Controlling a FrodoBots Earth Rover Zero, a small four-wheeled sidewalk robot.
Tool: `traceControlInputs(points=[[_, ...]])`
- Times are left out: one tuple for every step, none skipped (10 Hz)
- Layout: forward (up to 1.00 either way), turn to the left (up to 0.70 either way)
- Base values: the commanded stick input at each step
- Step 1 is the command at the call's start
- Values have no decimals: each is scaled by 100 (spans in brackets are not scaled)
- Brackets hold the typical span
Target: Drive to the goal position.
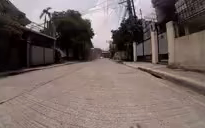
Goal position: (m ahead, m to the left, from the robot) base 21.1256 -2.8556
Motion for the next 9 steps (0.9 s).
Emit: traceControlInputs(points=[[70,0],[70,0],[70,0],[70,0],[70,0],[70,0],[70,0],[70,0],[70,0]])
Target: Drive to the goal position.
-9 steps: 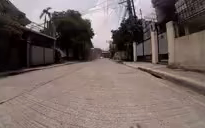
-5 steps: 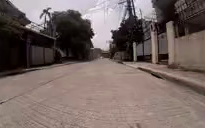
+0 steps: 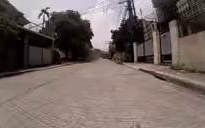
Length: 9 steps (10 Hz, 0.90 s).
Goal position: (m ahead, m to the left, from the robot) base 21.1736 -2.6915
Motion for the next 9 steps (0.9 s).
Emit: traceControlInputs(points=[[70,0],[70,0],[70,0],[70,0],[70,0],[70,0],[70,0],[70,0],[70,0]])
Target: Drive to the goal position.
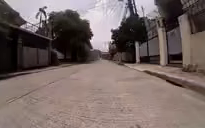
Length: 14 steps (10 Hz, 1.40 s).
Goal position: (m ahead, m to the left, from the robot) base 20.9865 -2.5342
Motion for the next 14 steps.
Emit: traceControlInputs(points=[[70,0],[70,0],[70,0],[70,0],[70,0],[70,0],[70,0],[70,0],[70,0],[70,0],[70,0],[70,0],[70,0],[70,0]])
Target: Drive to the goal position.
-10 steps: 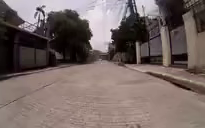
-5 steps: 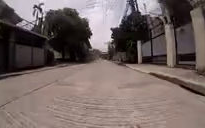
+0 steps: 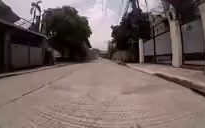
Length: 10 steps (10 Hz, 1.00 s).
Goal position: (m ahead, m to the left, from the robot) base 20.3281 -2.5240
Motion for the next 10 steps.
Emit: traceControlInputs(points=[[70,0],[70,0],[70,0],[70,0],[70,0],[70,0],[70,0],[70,0],[70,0],[70,0]])
